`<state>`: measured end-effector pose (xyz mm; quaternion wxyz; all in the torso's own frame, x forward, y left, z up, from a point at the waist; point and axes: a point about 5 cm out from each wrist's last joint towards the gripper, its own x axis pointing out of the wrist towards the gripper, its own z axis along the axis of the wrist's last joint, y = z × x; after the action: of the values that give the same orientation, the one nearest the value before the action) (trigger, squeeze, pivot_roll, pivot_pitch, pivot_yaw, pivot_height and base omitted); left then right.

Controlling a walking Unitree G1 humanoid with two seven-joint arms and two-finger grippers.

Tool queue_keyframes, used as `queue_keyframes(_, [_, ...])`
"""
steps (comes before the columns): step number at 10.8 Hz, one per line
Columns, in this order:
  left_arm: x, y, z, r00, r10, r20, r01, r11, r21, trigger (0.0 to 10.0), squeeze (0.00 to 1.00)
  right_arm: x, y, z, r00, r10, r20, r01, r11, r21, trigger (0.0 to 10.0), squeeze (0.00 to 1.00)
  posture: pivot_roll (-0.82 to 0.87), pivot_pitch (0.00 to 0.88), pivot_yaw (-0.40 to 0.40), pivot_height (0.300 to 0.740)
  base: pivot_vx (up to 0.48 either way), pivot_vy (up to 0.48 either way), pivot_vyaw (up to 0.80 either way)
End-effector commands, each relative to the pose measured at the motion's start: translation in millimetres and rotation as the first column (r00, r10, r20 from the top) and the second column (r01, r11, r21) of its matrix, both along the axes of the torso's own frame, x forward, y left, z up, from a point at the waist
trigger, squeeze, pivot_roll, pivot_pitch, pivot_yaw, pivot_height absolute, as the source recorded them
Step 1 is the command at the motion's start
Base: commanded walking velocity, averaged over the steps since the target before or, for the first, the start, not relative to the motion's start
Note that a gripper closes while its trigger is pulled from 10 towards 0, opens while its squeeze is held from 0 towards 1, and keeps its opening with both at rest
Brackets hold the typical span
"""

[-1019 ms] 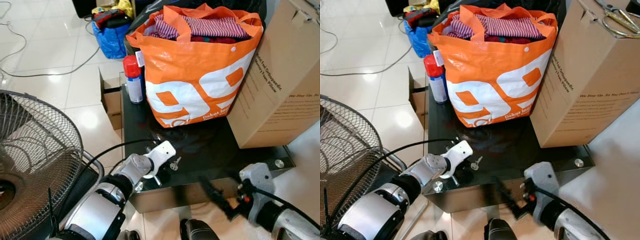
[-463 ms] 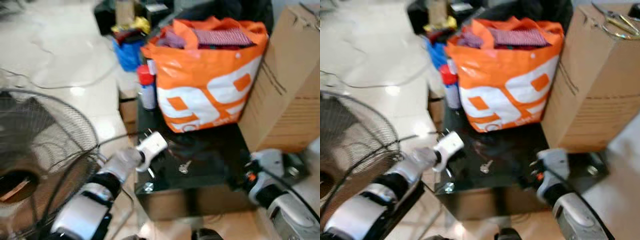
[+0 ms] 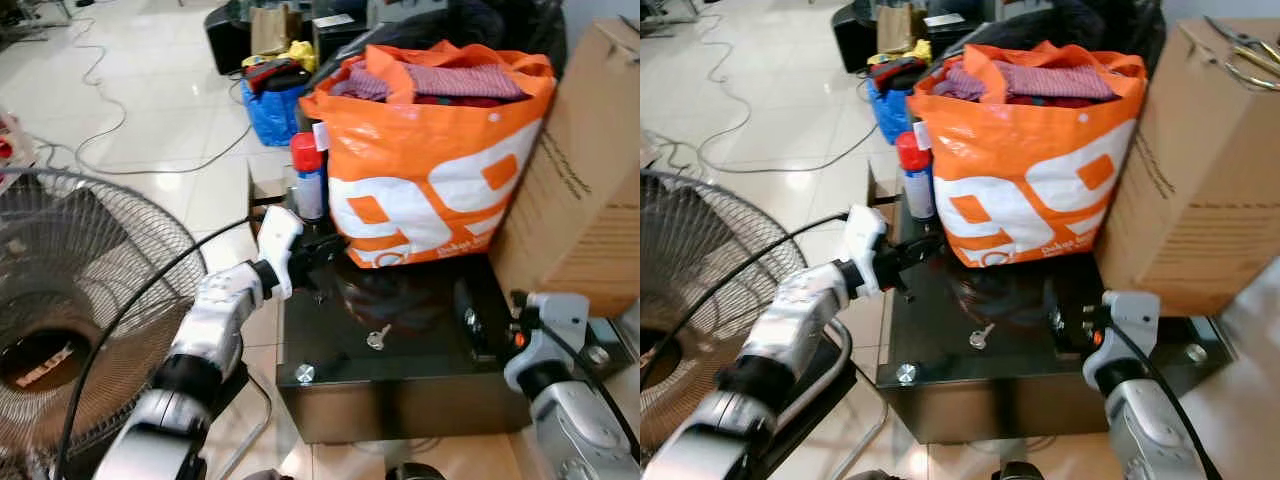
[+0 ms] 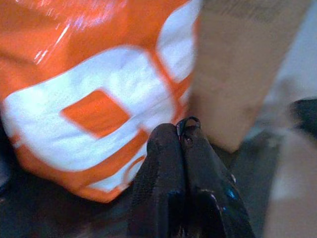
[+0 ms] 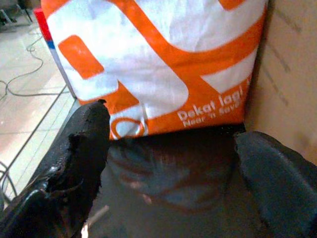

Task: Hang keys on a hook

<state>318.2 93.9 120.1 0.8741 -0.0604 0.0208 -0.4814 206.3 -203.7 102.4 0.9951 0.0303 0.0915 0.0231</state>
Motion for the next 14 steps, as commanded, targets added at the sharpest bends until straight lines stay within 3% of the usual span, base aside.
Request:
queue_keyframes(1, [-5.8,2.2,14.9,0.997,-0.08,-0.001,0.08,0.994,-0.081,0.0,0.0,0.5,-0.2,-2.7,1.0,-0.023,-0.001,0.023,1.0,-0.008,10.0,0.0,-0.2,0.0,0.084,0.74,0.0,0.0,0.0])
queue_keyframes(3, [-25.7,0.8,35.8,0.958,-0.287,-0.015,0.28,0.943,-0.181,0.0,0.0,2.4,-1.6,-4.8,0.998,-0.064,0.008,0.064,0.998,-0.015,10.0,0.0,-0.19,0.0,0.077,0.74,0.0,0.0,0.0])
queue_keyframes(5, [-45.9,1.8,55.8,0.879,-0.475,-0.04,0.442,0.843,-0.308,0.0,0.0,4.8,-2.4,-5.4,0.996,-0.091,0.017,0.092,0.996,-0.018,10.0,0.0,-0.19,0.0,0.07,0.74,0.0,0.0,0.0])
queue_keyframes(7, [-56.2,7.2,78.7,0.822,-0.569,-0.022,0.504,0.746,-0.436,0.0,0.0,3.9,-2.3,-6.5,0.995,-0.098,0.02,0.098,0.995,-0.021,10.0,0.0,-0.19,0.0,0.065,0.74,0.0,0.0,0.0])
queue_keyframes(9, [-65.7,9.9,89.1,0.771,-0.636,-0.027,0.548,0.686,-0.479,0.0,0.0,3.4,-1.7,-7.0,0.995,-0.1,0.021,0.101,0.995,-0.024,10.0,0.0,-0.19,0.0,0.066,0.74,0.0,0.0,0.0])
queue_keyframes(12, [-65.8,9.4,96.8,0.765,-0.643,-0.033,0.539,0.668,-0.514,0.0,0.0,3.6,-2.0,-6.0,0.994,-0.106,0.03,0.106,0.994,-0.021,10.0,0.0,-0.19,0.0,0.072,0.74,0.0,0.0,0.0])
queue_keyframes(14, [-64.5,10.3,94.9,0.778,-0.625,-0.059,0.516,0.689,-0.509,0.0,0.0,3.6,-2.9,-5.9,0.993,-0.11,0.031,0.11,0.994,-0.021,10.0,0.0,-0.19,0.0,0.076,0.74,0.0,0.0,0.0])
